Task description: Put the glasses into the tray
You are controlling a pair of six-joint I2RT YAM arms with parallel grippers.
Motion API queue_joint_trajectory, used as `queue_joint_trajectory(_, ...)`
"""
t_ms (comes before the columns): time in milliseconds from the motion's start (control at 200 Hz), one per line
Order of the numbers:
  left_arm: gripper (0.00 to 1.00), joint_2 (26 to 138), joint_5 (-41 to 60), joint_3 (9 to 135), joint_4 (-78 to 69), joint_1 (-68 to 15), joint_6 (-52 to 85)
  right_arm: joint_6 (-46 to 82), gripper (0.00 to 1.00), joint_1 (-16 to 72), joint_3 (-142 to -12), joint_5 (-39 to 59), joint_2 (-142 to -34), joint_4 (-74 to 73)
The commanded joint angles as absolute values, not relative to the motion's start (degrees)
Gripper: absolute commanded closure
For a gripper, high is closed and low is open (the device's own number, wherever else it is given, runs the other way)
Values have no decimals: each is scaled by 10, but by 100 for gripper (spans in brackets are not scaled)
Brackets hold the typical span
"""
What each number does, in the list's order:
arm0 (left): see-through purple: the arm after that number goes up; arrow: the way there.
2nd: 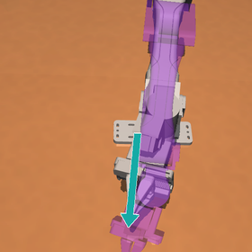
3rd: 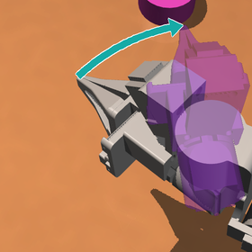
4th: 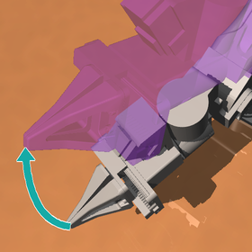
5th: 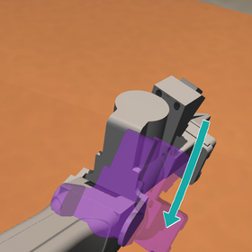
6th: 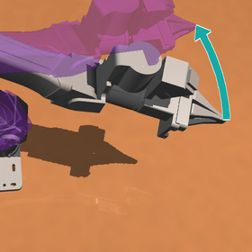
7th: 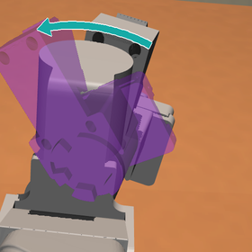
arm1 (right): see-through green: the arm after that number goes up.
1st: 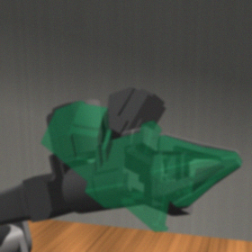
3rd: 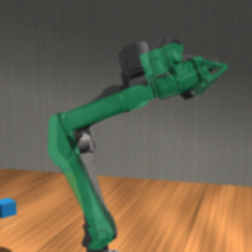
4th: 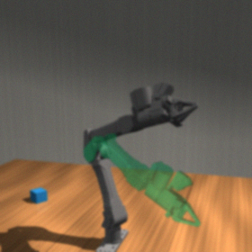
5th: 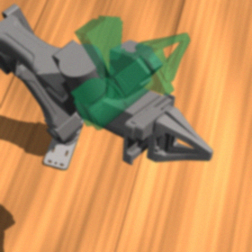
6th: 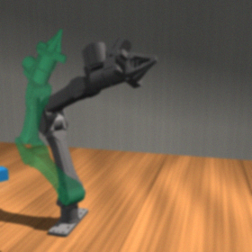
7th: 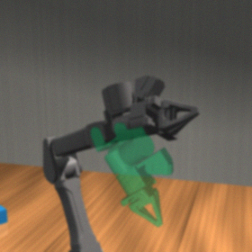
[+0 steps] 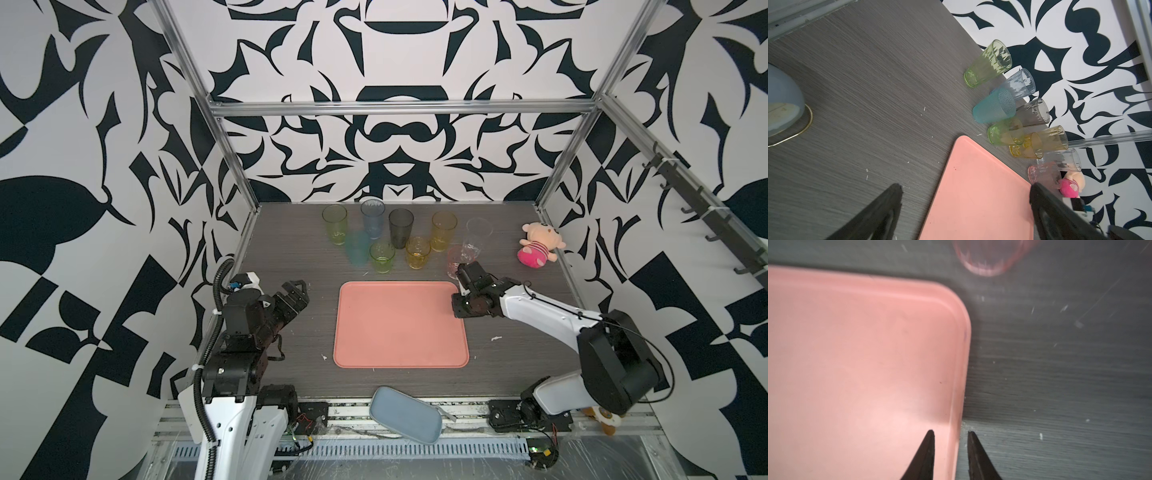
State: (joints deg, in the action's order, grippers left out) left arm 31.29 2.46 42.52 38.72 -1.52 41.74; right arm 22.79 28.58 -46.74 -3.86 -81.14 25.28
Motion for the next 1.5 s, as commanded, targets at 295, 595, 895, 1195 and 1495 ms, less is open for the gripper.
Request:
queue_joint_trajectory(295, 1, 467, 59, 523, 363, -15, 381, 153, 58, 284, -478, -11, -676, 87)
queue_joint_trajectory(595, 1, 600, 50, 618, 345, -16, 373, 108, 29, 284, -436, 27, -681, -95)
queue_joint_trajectory(895, 1, 755, 38, 727, 331, -16, 357, 151, 9, 289, -380, 56, -690, -172)
queue_joint_trajectory(1195, 4, 913, 31, 876, 353, -16, 329, 163, 9, 315, -367, 50, -716, -212)
queue_joint_trajectory(1495, 13, 1048, 25, 994, 384, -15, 318, 105, 9, 396, -385, -29, -748, -198)
